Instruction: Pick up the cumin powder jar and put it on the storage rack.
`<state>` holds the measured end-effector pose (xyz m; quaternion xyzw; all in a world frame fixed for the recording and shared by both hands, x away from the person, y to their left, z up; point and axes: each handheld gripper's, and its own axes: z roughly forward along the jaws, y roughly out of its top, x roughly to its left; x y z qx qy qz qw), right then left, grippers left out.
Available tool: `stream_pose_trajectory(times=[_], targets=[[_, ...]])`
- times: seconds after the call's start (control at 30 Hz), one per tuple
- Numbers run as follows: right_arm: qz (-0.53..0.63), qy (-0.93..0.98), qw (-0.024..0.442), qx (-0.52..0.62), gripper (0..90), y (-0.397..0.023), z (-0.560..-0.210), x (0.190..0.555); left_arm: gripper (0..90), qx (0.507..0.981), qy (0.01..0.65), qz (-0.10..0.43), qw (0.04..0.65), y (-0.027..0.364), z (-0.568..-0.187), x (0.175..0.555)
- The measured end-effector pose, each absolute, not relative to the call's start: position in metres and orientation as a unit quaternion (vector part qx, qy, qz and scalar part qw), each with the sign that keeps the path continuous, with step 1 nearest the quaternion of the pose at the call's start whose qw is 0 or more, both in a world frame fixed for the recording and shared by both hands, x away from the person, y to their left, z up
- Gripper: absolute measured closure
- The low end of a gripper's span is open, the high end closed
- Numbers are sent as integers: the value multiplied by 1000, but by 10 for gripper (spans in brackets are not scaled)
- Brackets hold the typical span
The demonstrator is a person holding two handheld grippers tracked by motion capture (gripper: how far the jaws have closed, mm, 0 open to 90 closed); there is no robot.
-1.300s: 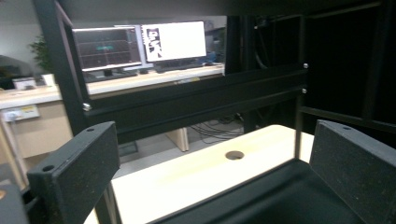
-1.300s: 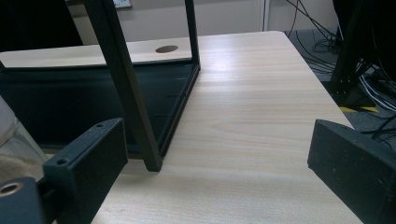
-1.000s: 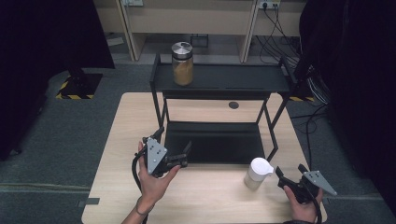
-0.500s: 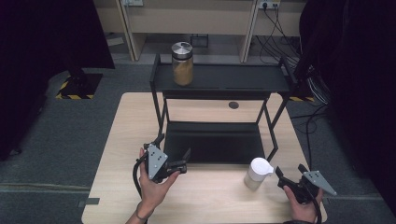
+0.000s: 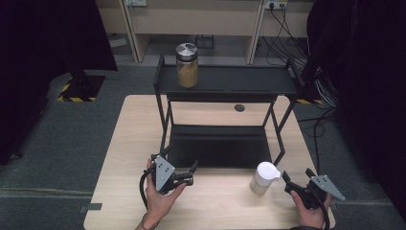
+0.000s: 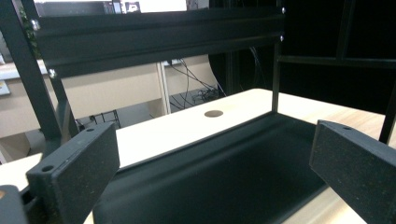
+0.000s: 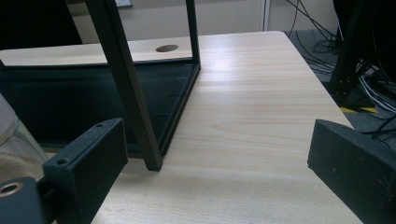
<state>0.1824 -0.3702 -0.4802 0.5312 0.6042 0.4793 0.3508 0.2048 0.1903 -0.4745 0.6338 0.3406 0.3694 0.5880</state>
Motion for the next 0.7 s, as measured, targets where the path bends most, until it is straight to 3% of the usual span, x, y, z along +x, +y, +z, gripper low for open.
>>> stream_pose_trajectory(times=[0.7], targets=[[479, 606, 351, 530, 51, -370, -480, 182, 7, 669, 370, 309, 566, 191, -499, 210]])
